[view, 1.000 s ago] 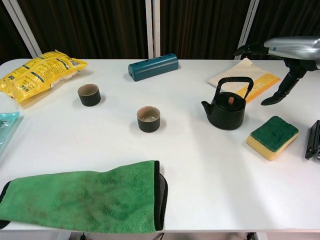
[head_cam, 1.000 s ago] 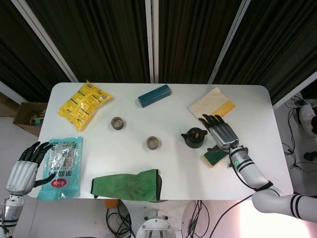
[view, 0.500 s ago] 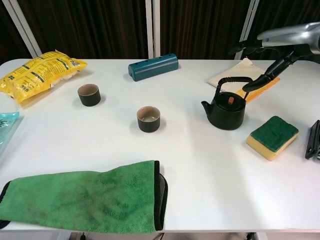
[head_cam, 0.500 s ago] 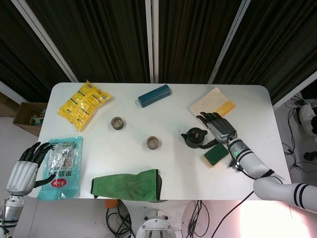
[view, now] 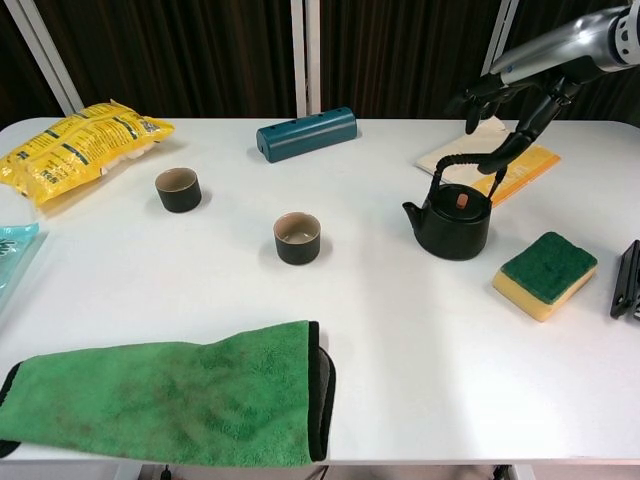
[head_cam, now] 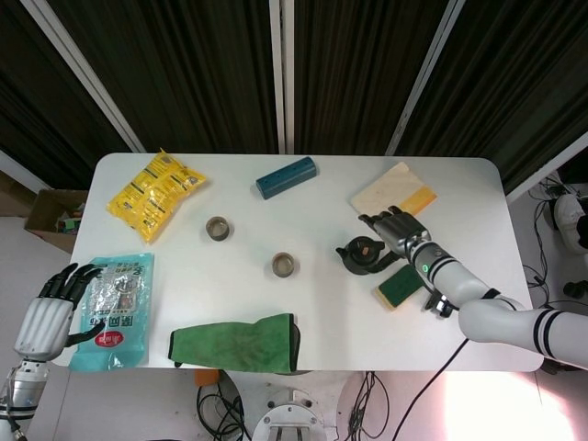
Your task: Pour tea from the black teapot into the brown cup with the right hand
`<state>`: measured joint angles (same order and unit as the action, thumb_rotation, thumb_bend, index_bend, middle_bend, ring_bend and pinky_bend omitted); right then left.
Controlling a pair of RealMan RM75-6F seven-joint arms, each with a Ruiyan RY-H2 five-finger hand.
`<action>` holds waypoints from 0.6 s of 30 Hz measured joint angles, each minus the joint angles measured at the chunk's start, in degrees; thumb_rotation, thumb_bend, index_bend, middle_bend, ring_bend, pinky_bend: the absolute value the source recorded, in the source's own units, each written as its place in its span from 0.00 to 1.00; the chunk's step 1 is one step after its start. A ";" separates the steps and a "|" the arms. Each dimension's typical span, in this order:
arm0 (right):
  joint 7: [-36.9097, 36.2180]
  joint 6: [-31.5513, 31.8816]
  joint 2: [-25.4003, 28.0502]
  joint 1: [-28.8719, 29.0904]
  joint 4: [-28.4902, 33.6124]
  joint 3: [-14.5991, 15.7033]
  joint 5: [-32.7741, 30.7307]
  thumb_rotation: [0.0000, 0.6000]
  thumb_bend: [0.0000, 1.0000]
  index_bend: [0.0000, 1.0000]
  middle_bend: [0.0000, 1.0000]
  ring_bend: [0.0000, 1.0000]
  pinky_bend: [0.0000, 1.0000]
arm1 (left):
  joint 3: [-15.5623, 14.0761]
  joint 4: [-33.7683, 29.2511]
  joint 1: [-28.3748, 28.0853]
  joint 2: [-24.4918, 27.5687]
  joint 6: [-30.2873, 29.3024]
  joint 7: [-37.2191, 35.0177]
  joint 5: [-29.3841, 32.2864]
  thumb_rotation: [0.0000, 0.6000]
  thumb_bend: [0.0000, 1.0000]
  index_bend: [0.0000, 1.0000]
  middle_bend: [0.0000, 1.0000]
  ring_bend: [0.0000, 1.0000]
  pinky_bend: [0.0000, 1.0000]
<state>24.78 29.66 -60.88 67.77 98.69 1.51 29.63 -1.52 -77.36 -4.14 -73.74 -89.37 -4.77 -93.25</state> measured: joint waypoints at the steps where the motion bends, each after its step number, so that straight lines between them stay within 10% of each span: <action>1: 0.17 0.54 -0.52 0.58 -0.09 0.73 -0.77 0.53 0.09 0.06 0.19 0.09 0.06 | -0.01 0.18 0.02 -0.04 0.02 -0.18 0.05 1.00 0.09 0.15 0.13 0.09 0.20; 18: -3.31 3.54 -7.10 0.80 -5.45 3.13 -1.02 0.53 0.12 0.21 0.31 0.19 0.08 | -0.03 1.95 0.16 -0.52 0.13 -2.00 0.40 1.00 0.09 0.16 0.13 0.09 0.20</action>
<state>21.46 33.20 -67.98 68.57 93.25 4.64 28.61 -1.55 -75.41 -3.98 -74.27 -89.24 -6.77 -92.84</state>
